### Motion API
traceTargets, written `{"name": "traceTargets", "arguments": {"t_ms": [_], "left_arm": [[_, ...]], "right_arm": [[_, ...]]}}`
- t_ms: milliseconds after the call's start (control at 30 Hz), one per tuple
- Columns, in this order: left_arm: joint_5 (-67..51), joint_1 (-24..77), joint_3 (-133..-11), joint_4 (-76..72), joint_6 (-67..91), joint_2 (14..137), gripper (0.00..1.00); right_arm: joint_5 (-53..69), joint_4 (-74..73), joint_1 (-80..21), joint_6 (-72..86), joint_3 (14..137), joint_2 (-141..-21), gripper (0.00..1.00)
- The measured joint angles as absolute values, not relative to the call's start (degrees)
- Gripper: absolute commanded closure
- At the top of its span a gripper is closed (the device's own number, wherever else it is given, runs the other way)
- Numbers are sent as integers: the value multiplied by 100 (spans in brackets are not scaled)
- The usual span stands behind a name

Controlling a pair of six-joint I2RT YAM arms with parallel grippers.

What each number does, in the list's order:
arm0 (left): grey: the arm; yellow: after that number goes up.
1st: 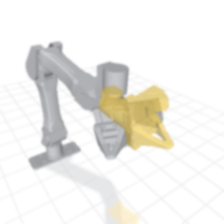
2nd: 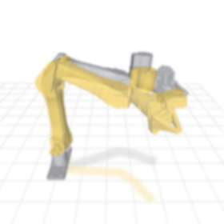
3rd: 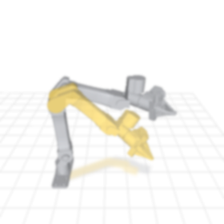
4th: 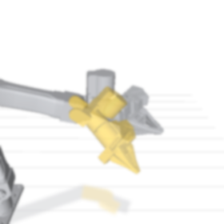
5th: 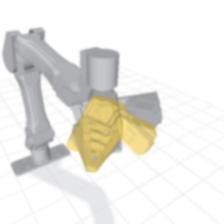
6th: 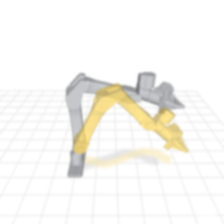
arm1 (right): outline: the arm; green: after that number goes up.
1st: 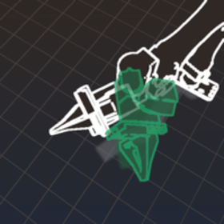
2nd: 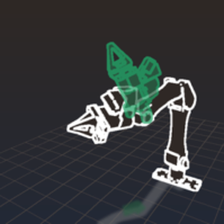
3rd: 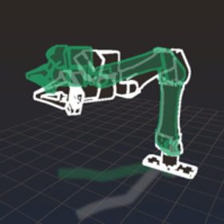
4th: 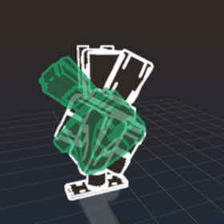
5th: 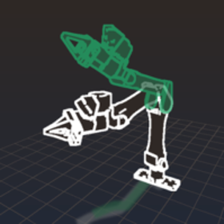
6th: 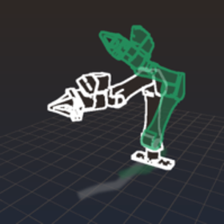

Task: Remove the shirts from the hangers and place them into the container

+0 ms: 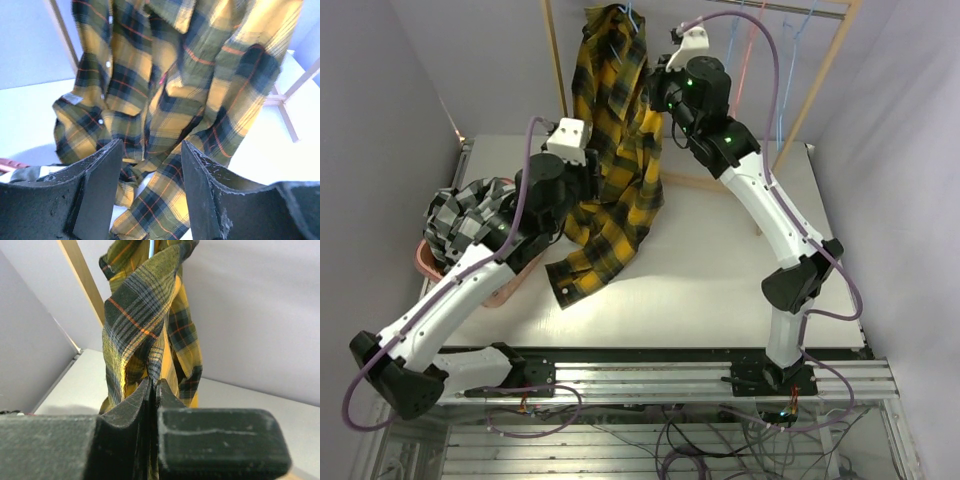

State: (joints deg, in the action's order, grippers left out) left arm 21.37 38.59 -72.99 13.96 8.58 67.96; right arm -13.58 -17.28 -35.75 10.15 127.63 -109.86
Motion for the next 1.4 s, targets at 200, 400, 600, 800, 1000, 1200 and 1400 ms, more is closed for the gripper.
{"name": "traceTargets", "arguments": {"t_ms": [200, 400, 600, 800, 1000, 1200, 1400], "left_arm": [[2467, 3859, -6956, 1415, 768, 6532, 39], [2506, 3859, -6779, 1538, 770, 6709, 39], [2545, 3859, -6742, 1529, 768, 6643, 36], [2574, 3863, -6667, 1529, 768, 6525, 33], [2596, 3863, -6665, 1525, 764, 6525, 27], [2547, 3863, -6667, 1389, 709, 6501, 21], [2383, 3863, -6731, 1140, 635, 6471, 20]], "right_arm": [[-1455, -1699, -3575, 836, 13065, -10938, 100], [-1546, -1741, -3597, 615, 13126, -10809, 100], [-1638, -1752, -3601, 434, 13124, -10521, 100], [-1603, -1813, -3601, 381, 13124, -10217, 100], [-1389, -2082, -3594, 517, 13126, -10040, 100], [-873, -2462, -3594, 799, 12436, -9201, 100], [-410, -2626, -3599, 1100, 11415, -7918, 100]]}}
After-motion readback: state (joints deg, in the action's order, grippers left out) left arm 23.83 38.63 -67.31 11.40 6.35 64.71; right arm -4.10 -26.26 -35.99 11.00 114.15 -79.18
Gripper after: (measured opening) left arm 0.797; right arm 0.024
